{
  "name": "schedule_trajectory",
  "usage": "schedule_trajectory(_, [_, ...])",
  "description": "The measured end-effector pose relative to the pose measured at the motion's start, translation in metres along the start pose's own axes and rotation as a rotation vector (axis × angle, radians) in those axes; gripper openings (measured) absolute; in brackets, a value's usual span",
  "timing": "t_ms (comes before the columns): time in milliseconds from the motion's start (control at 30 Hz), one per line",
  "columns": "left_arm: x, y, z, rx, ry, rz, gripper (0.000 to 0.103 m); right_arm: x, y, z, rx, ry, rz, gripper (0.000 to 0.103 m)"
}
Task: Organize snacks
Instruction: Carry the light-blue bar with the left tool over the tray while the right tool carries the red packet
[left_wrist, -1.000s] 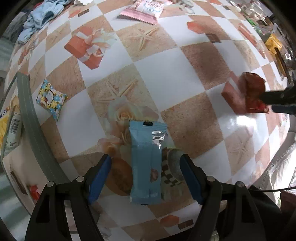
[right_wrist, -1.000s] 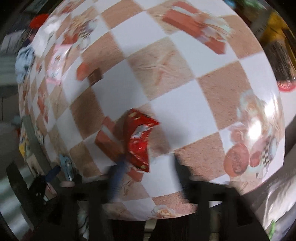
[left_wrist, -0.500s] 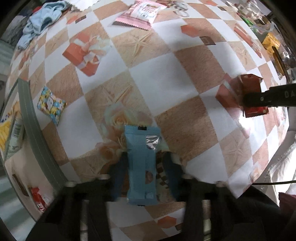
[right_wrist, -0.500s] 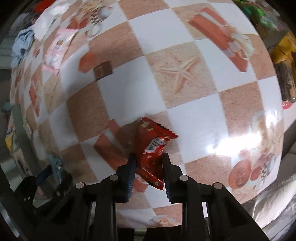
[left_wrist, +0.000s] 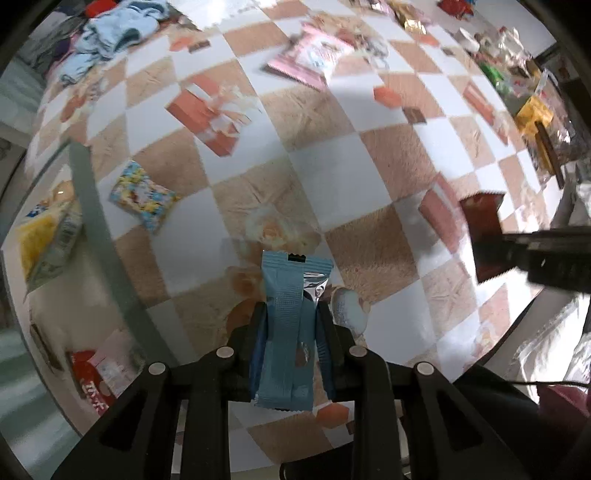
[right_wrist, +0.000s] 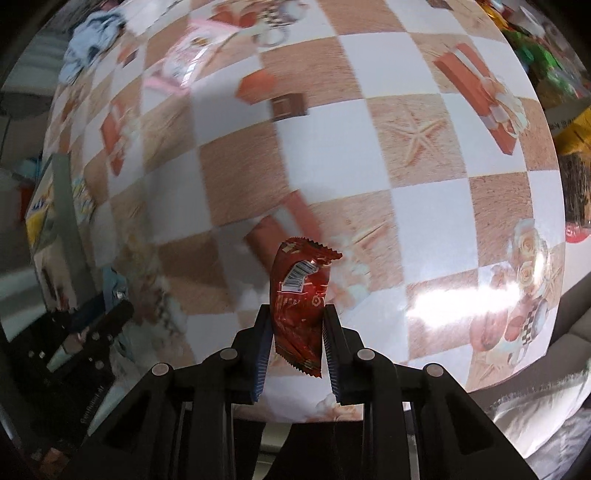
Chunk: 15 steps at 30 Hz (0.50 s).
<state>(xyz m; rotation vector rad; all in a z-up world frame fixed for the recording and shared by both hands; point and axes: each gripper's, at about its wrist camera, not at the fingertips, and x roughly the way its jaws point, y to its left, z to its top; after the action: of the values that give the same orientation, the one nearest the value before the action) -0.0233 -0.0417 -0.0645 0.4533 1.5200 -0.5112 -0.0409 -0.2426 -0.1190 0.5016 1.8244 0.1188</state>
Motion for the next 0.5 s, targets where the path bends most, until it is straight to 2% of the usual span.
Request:
schedule_trajectory(300, [-0.036,0.021,-0.011,-0.065,-0.048,0.016,0.028,-0.010,0.048,-0.009,-0.115,-0.021,-0.016,0.028])
schedule_trajectory(500, [-0.043,0.053,-0.023,-0.130,-0.089,0.030,0.028,-0.025,0.069,-0.008,-0.188,-0.044,-0.031,0.028])
